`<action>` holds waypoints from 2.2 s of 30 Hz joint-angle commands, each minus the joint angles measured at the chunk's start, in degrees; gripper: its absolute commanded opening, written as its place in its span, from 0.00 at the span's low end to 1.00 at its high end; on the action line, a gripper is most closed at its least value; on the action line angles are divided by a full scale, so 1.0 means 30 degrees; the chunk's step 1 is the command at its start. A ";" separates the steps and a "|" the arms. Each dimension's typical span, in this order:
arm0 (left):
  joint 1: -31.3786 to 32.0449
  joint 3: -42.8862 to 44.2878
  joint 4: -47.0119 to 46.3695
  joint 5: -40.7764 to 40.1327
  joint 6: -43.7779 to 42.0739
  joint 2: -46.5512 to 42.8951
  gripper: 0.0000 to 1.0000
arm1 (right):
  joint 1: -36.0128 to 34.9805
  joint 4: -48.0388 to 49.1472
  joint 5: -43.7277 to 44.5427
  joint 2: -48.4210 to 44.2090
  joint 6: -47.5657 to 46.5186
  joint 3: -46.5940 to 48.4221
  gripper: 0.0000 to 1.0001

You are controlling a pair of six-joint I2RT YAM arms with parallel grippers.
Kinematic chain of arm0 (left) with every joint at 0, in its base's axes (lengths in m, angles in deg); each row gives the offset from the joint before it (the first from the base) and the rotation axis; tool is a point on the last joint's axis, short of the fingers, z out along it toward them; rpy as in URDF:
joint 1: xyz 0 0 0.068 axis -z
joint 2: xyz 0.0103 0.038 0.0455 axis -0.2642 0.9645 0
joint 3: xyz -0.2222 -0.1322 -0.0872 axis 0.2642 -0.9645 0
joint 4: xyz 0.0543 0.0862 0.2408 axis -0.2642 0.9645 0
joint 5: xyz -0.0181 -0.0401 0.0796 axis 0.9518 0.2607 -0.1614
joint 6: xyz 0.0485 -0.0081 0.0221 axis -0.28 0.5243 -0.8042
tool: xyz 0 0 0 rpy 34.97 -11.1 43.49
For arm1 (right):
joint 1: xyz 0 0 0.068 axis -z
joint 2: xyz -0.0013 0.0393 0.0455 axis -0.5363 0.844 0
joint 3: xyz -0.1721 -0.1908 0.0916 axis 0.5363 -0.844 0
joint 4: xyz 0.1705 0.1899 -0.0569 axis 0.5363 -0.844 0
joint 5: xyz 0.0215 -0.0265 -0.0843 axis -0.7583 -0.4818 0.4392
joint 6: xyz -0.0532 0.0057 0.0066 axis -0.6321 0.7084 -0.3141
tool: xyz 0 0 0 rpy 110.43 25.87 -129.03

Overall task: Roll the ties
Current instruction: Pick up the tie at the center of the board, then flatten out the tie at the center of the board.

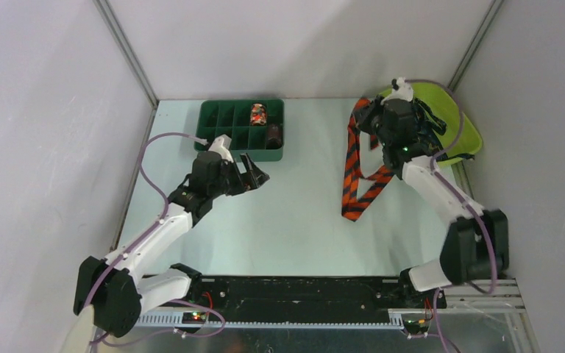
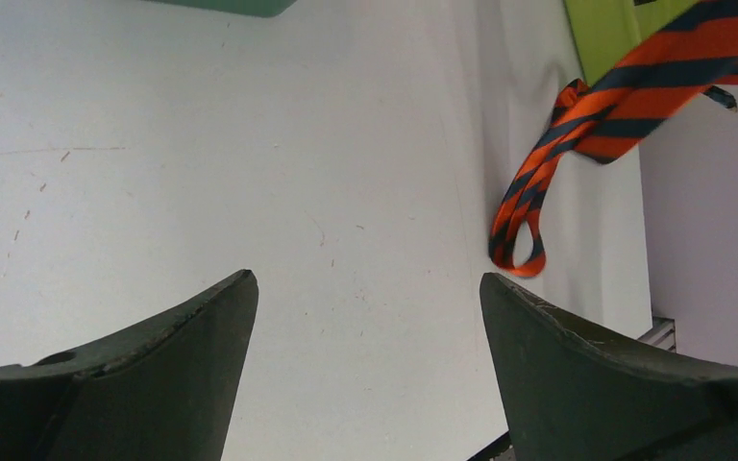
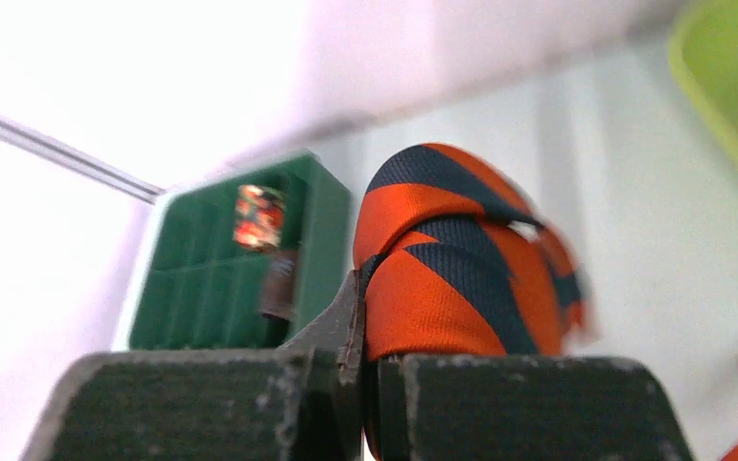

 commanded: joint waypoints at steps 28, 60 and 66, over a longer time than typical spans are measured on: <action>0.0081 -0.4340 -0.8237 0.1912 0.3386 -0.1254 0.96 | -0.8016 -0.3535 1.0820 -0.5044 -0.7721 0.8577 0.00; 1.3688 -0.1609 -2.1952 -1.0802 -0.7919 0.4482 1.00 | -0.9032 -0.2959 1.4011 -0.5309 -0.5569 0.8732 0.00; 1.3752 0.0278 -2.1530 -0.9508 -0.8043 0.6429 0.99 | -0.9024 -0.3548 1.3543 -0.5680 -0.4957 0.8601 0.00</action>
